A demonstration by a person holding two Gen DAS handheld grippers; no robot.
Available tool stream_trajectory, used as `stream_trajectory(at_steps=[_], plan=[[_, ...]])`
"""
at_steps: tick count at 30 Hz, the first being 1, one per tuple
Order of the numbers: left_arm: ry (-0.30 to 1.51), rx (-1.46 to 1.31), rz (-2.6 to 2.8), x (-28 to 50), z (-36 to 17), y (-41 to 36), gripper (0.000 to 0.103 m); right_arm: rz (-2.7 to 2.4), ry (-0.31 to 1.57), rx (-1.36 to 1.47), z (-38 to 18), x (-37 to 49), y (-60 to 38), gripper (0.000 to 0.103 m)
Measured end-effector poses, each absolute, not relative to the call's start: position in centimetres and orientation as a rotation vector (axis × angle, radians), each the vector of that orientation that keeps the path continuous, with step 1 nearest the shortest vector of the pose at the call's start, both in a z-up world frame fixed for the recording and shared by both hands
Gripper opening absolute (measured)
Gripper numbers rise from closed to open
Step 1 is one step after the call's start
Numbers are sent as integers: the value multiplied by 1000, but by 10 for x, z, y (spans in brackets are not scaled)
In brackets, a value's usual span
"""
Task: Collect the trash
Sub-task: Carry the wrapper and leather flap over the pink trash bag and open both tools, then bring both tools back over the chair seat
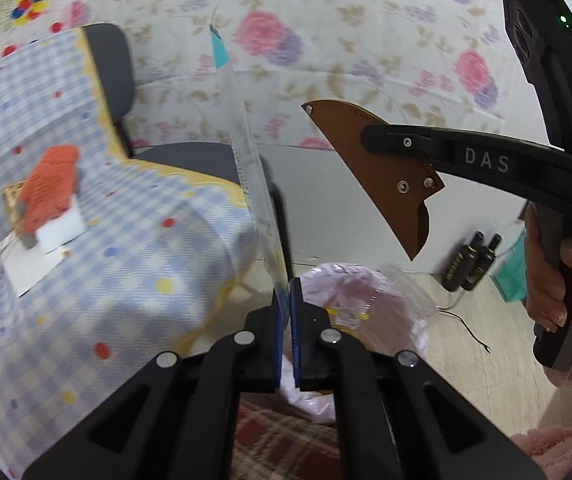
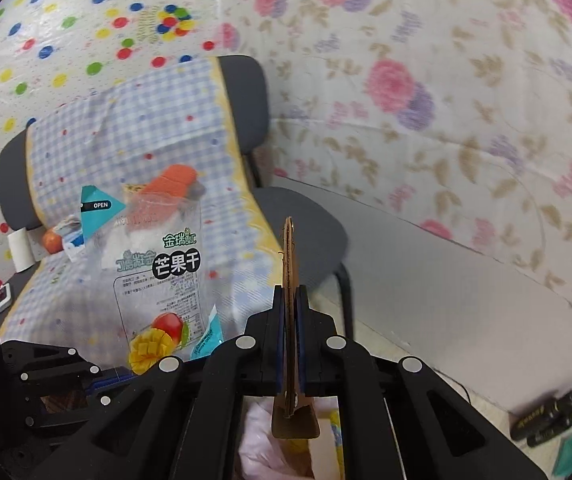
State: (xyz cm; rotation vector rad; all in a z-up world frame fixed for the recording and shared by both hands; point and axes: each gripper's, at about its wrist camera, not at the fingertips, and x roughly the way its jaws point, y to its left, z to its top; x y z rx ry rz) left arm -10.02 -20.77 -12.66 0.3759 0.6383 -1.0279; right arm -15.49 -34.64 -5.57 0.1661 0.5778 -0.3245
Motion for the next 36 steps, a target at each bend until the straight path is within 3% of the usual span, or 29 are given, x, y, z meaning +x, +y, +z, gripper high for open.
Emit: stream_trajectory(at_steps=[14,16,18,20,27,36], plan=[[691,441,-1065,-112,-151,-257,3,-421,644,321,-108,-201,-395,11],[700,432,-1067,-109,-153,-262,8,-421,645,326,-113,-199,-399,11],[714,428,-1065,-106,-156,-267,29,-433,661,334,-119,-196,-405,11],[724,419,-1070,-103,-159,-269,39,-435,682,361,-125,-193,-412,12],[696,418,-1026,-95,-147,-254,47,-436,679,345,-117,-195,-412,18],[666,311,-838,-67,-118,-191,48,-354,627,276,-82,-175,-383,25]])
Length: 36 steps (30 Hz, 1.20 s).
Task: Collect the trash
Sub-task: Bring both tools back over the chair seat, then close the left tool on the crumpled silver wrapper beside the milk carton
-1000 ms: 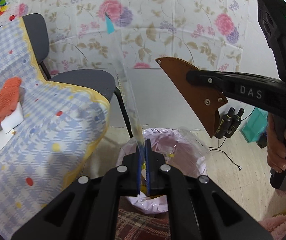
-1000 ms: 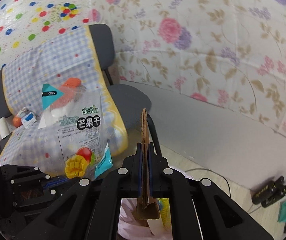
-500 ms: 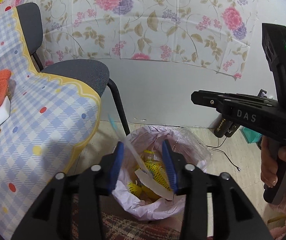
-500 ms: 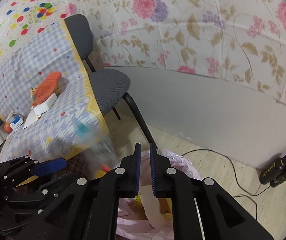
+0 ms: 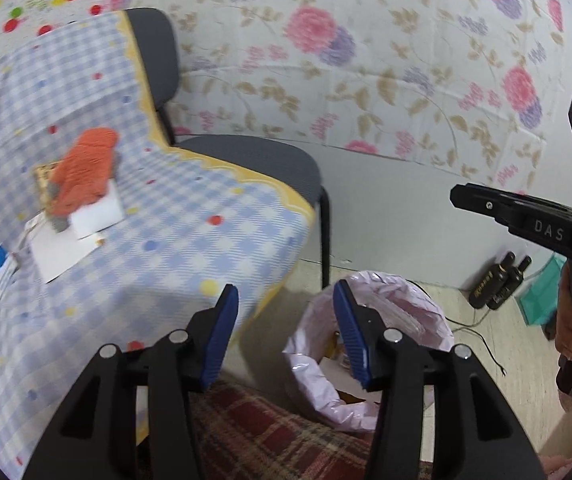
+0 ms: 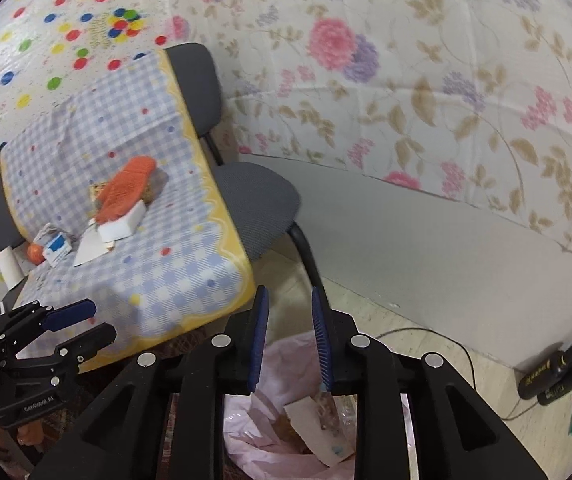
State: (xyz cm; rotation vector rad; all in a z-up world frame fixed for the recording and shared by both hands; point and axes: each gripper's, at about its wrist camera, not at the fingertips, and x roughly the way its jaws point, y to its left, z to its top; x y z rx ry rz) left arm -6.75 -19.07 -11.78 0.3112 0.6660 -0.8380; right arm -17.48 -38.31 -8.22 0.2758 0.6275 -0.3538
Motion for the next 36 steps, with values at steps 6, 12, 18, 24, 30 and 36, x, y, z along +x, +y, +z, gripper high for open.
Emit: stream_trajectory(at_steps=[6,12,18,24,30,36], plan=[[641,252,-704,-48,-101,-145,50,-259,613,218,-68,-133,-351,25],[631,206,-552,-25,-86,-94,55,-143,601,182,-55,-80,-313,25],[603,180,-385,0,-81,-51,63,-31,585,129,-42,-30,-271,25],[596,142,-278,35,-80,-12,66,8,591,73,-44,7,-247,35],[599,128,-219,79,-80,15,68,10,618,64,-48,48,-240,43],[611,98,-177,128,-79,34,68,32,619,66,-45,86,-231,44]])
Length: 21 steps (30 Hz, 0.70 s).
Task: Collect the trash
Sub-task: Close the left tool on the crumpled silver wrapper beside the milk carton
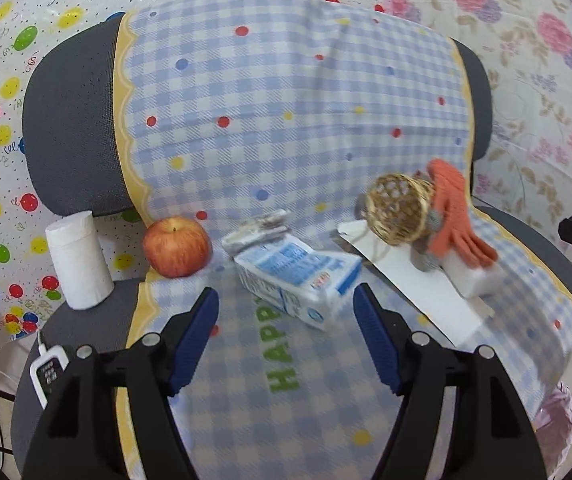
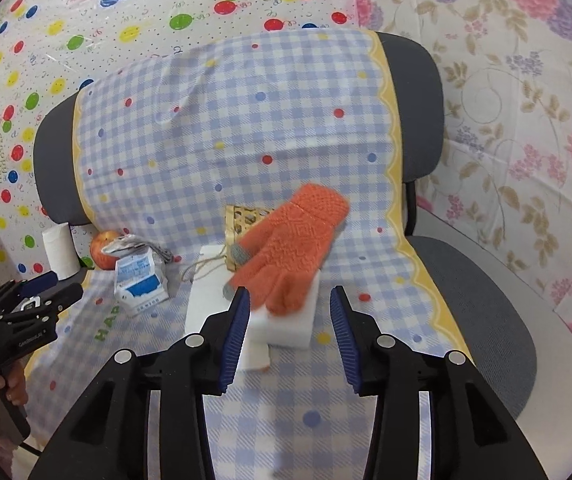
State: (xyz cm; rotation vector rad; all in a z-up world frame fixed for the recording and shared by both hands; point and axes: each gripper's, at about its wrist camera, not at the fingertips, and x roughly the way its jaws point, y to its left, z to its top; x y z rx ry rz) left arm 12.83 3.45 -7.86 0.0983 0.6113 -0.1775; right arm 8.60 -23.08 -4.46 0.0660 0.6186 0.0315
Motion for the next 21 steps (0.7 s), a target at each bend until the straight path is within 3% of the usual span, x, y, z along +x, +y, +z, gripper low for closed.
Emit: stream_trajectory(at_steps=[18,21], plan=[[707,291,-158,241,-119,28,67,99,673,85,-55,181,-197,50],[725,304,-202,252,-123,23,57,94,681,88,-56,184,-199,50]])
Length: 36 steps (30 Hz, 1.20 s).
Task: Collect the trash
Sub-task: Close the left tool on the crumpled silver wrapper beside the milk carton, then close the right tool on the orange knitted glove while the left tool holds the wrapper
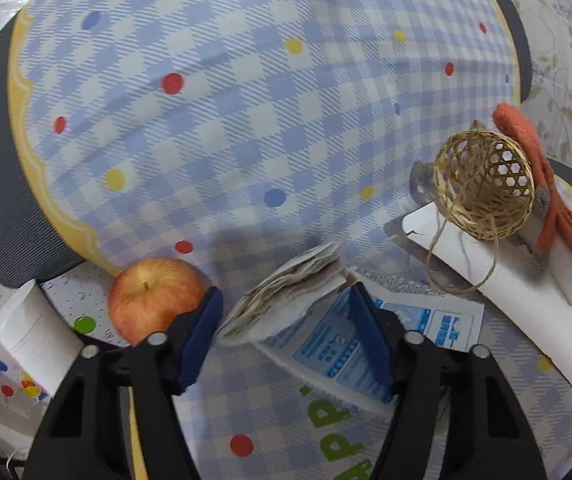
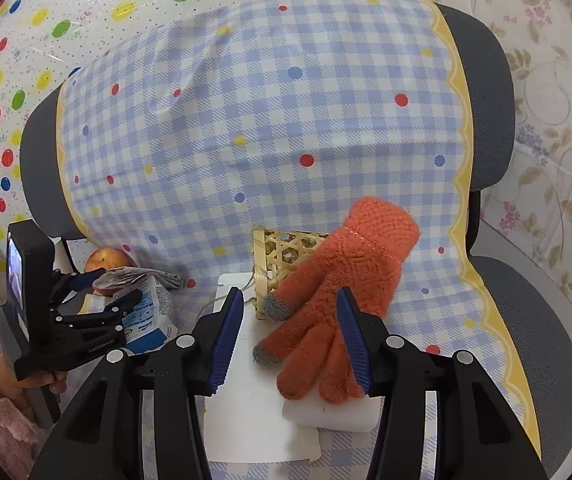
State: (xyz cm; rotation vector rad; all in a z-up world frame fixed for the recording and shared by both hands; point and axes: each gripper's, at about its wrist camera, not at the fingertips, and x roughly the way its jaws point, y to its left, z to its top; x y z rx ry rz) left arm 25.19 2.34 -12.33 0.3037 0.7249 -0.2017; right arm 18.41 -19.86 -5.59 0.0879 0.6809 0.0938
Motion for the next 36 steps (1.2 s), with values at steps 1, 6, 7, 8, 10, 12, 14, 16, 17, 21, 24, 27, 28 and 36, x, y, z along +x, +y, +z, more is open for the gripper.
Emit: stream_trajectory(at_steps=[1,6,7,8,10,12,14,16,17,21,24,27,28,36], plan=[[729,304,-205,255,-124,23,54,91,681,88,-56,184,-199,51],[731,270,-212,261,-120,30,6,76,683,83,-57,176,-203,51],[715,248,-200,258,-115,36,3,70,682,84,-57,174,-204,51],[701,224,-192,255,-110,41,2,64,682,85,-57,173,-206,51],[667,170,-176,246,-97,52,1,55,680,88,-56,170,-210,51],[623,127,-158,231,-82,61,1,41,671,83,-55,166,-213,54],[597,90,-160,216,-71,66,1,28,661,74,-54,161,-216,56],[566,70,-162,200,-61,65,1,20,663,68,-56,159,-217,58],[556,63,-168,192,-57,61,1,14,669,67,-58,158,-219,59],[532,31,-192,167,-52,51,1,2,695,69,-68,157,-224,59],[536,14,-214,158,-56,39,1,-6,709,67,-74,160,-228,59],[540,25,-224,157,-64,23,1,-12,717,76,-80,168,-234,58],[543,25,-227,158,-65,19,1,-12,718,79,-81,170,-235,58],[572,24,-229,167,-76,4,1,32,736,117,-95,218,-234,45]])
